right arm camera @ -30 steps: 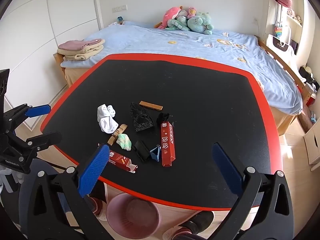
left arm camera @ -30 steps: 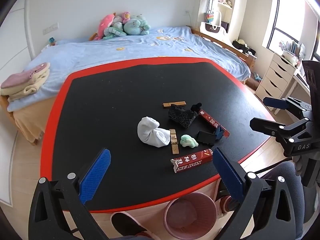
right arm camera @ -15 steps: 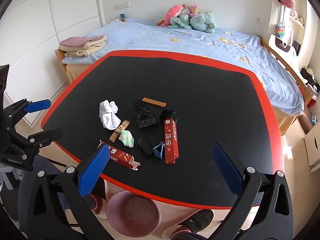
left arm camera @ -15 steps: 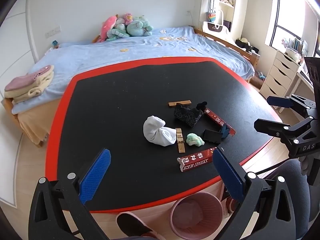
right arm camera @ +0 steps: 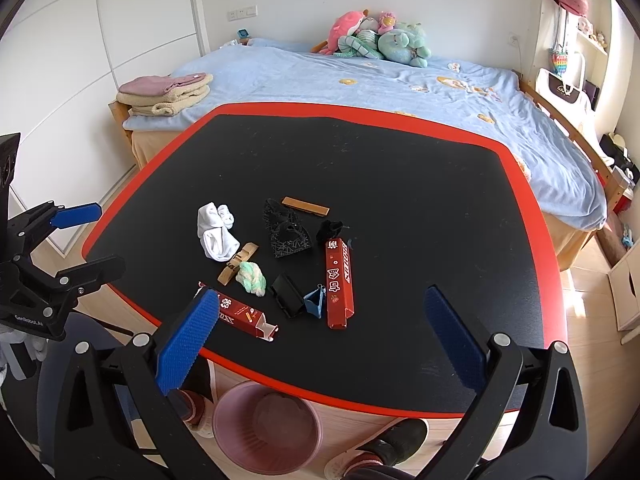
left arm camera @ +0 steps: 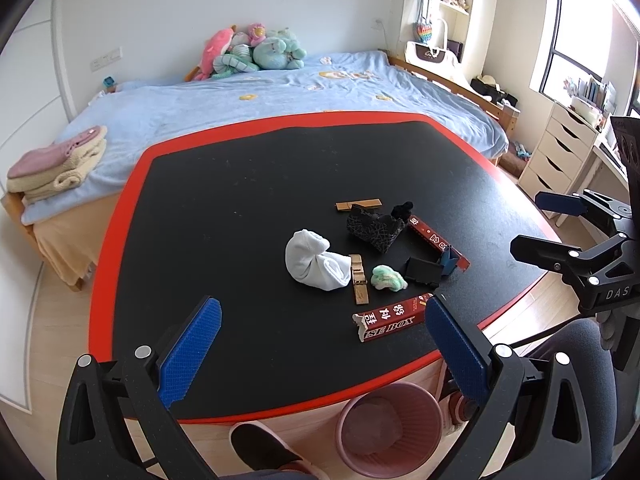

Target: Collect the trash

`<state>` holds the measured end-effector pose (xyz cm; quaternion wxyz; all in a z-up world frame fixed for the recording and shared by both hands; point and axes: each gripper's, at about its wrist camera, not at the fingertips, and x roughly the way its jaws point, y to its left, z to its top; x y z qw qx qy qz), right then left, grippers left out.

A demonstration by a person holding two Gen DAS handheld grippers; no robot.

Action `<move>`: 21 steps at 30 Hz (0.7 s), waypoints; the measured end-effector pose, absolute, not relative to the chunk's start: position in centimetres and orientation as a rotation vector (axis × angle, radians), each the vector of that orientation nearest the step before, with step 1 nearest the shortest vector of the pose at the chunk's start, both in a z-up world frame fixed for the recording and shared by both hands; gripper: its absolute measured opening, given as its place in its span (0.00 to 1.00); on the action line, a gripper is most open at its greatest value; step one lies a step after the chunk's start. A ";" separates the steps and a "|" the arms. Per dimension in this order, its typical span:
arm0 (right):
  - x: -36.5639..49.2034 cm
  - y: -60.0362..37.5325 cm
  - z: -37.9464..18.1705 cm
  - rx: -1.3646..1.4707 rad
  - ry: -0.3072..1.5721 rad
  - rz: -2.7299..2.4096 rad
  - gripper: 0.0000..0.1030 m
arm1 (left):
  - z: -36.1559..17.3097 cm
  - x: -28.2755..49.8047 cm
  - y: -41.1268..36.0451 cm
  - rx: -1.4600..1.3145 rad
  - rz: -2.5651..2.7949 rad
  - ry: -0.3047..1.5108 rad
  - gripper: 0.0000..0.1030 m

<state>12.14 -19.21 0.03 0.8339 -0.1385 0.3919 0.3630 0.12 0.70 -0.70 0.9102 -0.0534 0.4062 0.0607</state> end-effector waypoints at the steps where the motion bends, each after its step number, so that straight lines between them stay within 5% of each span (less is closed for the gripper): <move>1: 12.2 -19.3 0.0 -0.292 0.831 0.769 0.97 | -0.7 0.1 0.7 -0.111 0.124 0.837 0.95; 21: 12.1 -19.6 -0.5 -0.290 0.838 0.770 0.97 | -0.9 0.3 0.3 -0.117 0.112 0.844 0.95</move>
